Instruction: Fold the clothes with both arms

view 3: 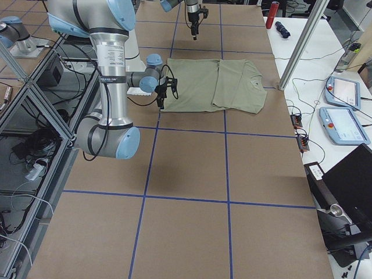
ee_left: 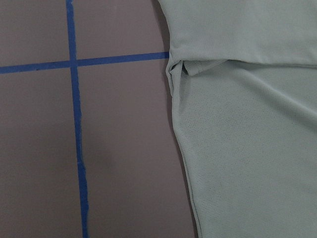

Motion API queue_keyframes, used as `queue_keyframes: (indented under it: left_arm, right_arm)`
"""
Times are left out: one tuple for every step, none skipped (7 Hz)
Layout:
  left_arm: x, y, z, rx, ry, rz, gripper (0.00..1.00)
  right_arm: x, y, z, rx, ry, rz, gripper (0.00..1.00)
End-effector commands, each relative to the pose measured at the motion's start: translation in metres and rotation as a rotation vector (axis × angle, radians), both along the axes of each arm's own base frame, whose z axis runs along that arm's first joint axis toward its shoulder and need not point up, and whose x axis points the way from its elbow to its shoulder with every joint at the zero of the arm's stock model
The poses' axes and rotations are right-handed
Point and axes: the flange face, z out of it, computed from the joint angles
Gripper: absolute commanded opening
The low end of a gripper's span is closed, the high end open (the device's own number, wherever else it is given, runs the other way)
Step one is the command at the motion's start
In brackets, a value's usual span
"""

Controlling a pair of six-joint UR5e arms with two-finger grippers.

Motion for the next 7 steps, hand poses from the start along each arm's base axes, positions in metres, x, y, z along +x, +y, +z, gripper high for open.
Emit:
queue_keyframes:
  left_arm:
    - [-0.002,0.002,-0.007,0.006,0.013,0.001,1.0]
    - [-0.002,0.002,-0.008,0.005,0.016,0.005,1.0]
    - [-0.002,0.002,-0.009,0.006,0.017,0.005,1.0]
    - [-0.003,0.004,-0.013,0.01,0.024,0.008,1.0]
    - [-0.002,0.004,-0.011,0.007,0.021,0.007,1.0]
    - [-0.001,0.005,-0.012,0.008,0.023,0.008,1.0]
    - [-0.001,0.005,-0.011,0.009,0.021,0.009,1.0]
  right_arm:
    - [-0.007,-0.001,0.0,0.004,0.001,-0.007,1.0]
    - [-0.008,-0.003,0.004,0.003,0.012,-0.005,1.0]
    - [-0.011,-0.005,0.012,0.0,0.028,-0.002,1.0]
    - [-0.01,-0.009,0.015,-0.004,0.034,0.002,1.0]
    - [-0.01,-0.012,0.018,-0.019,0.038,-0.001,1.0]
    - [-0.01,-0.012,0.019,-0.02,0.041,-0.001,1.0]
    - [-0.01,-0.013,0.019,-0.022,0.041,0.002,0.99]
